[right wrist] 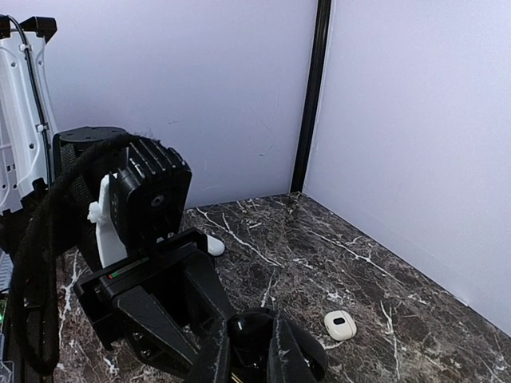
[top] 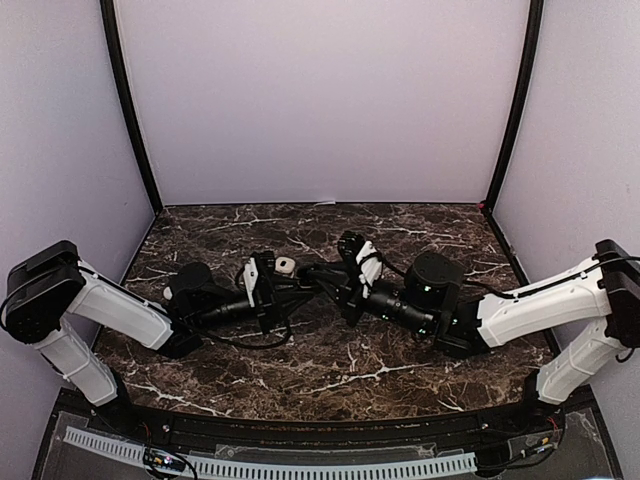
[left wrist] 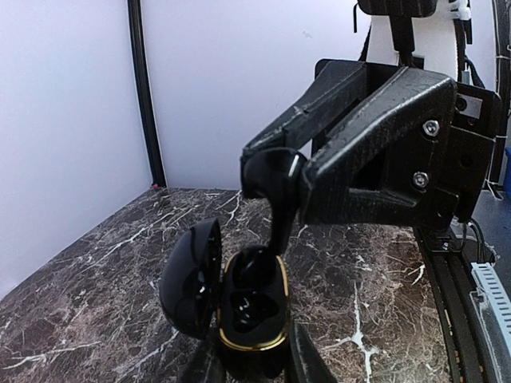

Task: Insert the wireless bluetooth earbuds into the charging case
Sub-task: Insert the left earbud into the left side groove of the charging case.

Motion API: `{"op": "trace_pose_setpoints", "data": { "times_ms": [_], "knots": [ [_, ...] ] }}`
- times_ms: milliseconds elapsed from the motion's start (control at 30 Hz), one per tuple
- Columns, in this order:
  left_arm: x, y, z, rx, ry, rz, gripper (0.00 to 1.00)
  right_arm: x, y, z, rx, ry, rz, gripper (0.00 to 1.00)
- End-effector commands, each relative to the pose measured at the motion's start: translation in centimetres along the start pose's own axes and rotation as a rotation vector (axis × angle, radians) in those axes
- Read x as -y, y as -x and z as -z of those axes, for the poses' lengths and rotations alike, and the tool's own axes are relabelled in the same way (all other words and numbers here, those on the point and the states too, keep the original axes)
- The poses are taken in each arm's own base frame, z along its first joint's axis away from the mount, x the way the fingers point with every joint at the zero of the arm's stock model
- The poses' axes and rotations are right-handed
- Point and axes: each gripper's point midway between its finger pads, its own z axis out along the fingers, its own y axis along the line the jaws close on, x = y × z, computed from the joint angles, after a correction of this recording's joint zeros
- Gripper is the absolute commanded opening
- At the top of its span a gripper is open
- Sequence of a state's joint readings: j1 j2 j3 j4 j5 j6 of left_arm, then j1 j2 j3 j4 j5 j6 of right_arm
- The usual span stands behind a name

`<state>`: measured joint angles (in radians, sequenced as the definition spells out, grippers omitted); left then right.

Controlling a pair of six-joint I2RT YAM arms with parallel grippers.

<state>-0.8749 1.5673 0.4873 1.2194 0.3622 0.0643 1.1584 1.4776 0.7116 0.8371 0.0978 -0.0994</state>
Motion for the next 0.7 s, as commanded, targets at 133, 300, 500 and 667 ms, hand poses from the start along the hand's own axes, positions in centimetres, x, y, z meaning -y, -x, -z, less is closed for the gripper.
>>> {"op": "trace_pose_setpoints", "data": {
  "times_ms": [133, 300, 500, 667],
  "knots": [
    [0.5, 1.3, -0.3, 0.031, -0.026, -0.017, 0.12, -0.6, 0.7, -0.9, 0.020, 0.014, 0.035, 0.00],
    [0.4, 1.4, -0.4, 0.029, -0.028, -0.012, 0.12, -0.7, -0.2, -1.2, -0.013, 0.008, 0.052, 0.02],
    [0.5, 1.5, -0.5, 0.031, -0.034, -0.009, 0.12, -0.5, -0.9, -1.4, -0.040, -0.014, 0.069, 0.04],
    [0.6, 1.4, -0.5, 0.029, -0.034, -0.005, 0.13, 0.1, -1.0, -1.3, -0.046, -0.053, 0.073, 0.10]
  ]
}}
